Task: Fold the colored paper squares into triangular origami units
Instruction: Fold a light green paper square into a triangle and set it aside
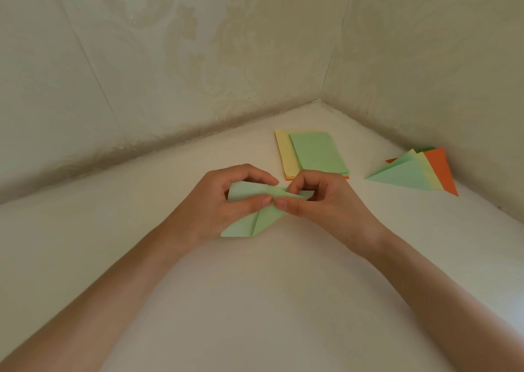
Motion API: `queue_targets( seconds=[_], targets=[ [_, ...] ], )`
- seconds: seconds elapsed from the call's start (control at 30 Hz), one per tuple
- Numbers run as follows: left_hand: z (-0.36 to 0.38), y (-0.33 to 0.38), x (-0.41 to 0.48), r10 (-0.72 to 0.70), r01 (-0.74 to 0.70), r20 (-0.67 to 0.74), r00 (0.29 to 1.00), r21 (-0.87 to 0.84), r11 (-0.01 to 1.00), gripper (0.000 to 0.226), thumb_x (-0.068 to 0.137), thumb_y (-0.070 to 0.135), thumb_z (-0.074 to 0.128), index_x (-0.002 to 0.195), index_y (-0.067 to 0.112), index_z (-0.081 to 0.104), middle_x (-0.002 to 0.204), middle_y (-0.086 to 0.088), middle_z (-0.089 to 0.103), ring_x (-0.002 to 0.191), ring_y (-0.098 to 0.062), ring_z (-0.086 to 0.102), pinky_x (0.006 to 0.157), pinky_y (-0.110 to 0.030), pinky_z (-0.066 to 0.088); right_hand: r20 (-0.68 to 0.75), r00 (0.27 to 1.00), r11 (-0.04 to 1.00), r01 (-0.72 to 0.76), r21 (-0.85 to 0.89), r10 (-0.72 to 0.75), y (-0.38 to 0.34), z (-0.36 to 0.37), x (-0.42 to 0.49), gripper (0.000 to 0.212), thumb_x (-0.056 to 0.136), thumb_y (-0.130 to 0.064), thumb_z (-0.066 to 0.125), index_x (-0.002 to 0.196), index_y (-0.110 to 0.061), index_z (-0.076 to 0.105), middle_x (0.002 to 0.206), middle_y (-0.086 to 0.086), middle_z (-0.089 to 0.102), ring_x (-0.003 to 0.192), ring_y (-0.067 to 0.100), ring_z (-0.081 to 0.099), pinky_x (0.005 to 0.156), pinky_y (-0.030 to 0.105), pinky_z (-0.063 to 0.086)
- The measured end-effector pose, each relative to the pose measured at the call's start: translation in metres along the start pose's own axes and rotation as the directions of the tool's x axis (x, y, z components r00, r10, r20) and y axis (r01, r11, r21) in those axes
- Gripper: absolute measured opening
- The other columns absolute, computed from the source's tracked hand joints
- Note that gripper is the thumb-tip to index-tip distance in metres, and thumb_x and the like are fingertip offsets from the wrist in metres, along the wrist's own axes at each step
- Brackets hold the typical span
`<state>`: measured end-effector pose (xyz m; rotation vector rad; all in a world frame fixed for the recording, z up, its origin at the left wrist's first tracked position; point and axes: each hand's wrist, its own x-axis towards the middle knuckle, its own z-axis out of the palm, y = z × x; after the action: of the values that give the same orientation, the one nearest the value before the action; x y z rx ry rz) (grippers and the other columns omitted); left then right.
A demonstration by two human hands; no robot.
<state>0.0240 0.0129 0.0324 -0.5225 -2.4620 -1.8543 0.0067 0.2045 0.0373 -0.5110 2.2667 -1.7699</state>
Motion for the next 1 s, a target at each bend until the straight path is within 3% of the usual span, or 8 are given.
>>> queue_targets(
  seconds=[0.27, 0.4, 0.47, 0.57, 0.67, 1.0],
  targets=[
    [0.0011, -0.0007, -0.0002, -0.008, 0.009, 0.008, 1.000, -0.023, 1.000, 0.019, 0.074, 0.029, 0.069, 0.091, 0.036, 0.071, 0.090, 0.014, 0.070, 0.084, -0.008, 0.065, 0.073, -0.025, 0.051, -0.046, 0.999, 1.000, 0.016, -0.003, -0.016, -0.0019, 0.0009, -0.0008, 0.019, 0.077, -0.014, 0.075, 0.074, -0.013, 0.056, 0.070, 0.011, 0.050, 0.064, 0.021, 0.039, 0.062, 0.036, 0.032],
    [0.0013, -0.0007, 0.0010, -0.018, 0.014, -0.089, 0.996, -0.053, 0.998, 0.013, 0.073, 0.029, 0.073, 0.085, 0.034, 0.073, 0.086, 0.011, 0.070, 0.079, -0.005, 0.063, 0.068, -0.022, 0.048, -0.059, 0.998, 0.997, 0.002, 0.075, 0.002, -0.0031, 0.0000, 0.0006, 0.022, 0.079, -0.006, 0.071, 0.093, -0.015, 0.057, 0.065, -0.003, 0.059, 0.061, 0.014, 0.052, 0.059, 0.026, 0.043],
    [-0.0006, 0.0003, 0.0019, -0.024, 0.005, -0.156, 0.988, -0.119, 0.993, 0.010, 0.073, 0.025, 0.076, 0.082, 0.030, 0.075, 0.086, 0.009, 0.071, 0.079, -0.004, 0.063, 0.069, -0.018, 0.048, -0.062, 0.998, 0.991, -0.017, 0.131, 0.025, -0.0043, -0.0025, 0.0016, 0.019, 0.083, -0.006, 0.066, 0.099, -0.013, 0.059, 0.066, -0.002, 0.064, 0.061, 0.012, 0.057, 0.058, 0.024, 0.045],
    [-0.0020, 0.0022, 0.0026, -0.016, -0.015, -0.194, 0.981, -0.157, 0.988, 0.013, 0.072, 0.022, 0.070, 0.082, 0.028, 0.075, 0.084, 0.010, 0.071, 0.079, -0.003, 0.063, 0.069, -0.015, 0.048, -0.032, 0.998, 0.974, -0.043, 0.222, 0.052, -0.0057, -0.0064, 0.0019, 0.006, 0.086, -0.007, 0.061, 0.090, -0.003, 0.062, 0.073, 0.006, 0.068, 0.062, 0.012, 0.059, 0.056, 0.022, 0.045],
    [-0.0009, 0.0030, 0.0019, 0.003, -0.033, -0.202, 0.979, -0.147, 0.989, 0.016, 0.073, 0.022, 0.069, 0.085, 0.030, 0.075, 0.086, 0.013, 0.071, 0.082, -0.002, 0.063, 0.072, -0.014, 0.047, -0.037, 0.998, 0.965, -0.039, 0.261, 0.051, -0.0067, -0.0056, 0.0018, 0.007, 0.087, -0.008, 0.059, 0.083, -0.003, 0.063, 0.073, 0.006, 0.068, 0.063, 0.012, 0.060, 0.056, 0.020, 0.046],
    [0.0009, -0.0011, 0.0019, 0.052, -0.066, -0.201, 0.978, -0.066, 0.996, 0.017, 0.079, 0.017, 0.067, 0.093, 0.023, 0.073, 0.084, 0.005, 0.068, 0.086, -0.008, 0.061, 0.077, -0.018, 0.042, -0.157, 0.987, 0.966, 0.029, 0.255, 0.012, -0.0084, -0.0009, 0.0005, 0.007, 0.088, -0.003, 0.058, 0.085, -0.004, 0.064, 0.062, 0.000, 0.067, 0.058, 0.012, 0.063, 0.053, 0.020, 0.048]
  ],
)
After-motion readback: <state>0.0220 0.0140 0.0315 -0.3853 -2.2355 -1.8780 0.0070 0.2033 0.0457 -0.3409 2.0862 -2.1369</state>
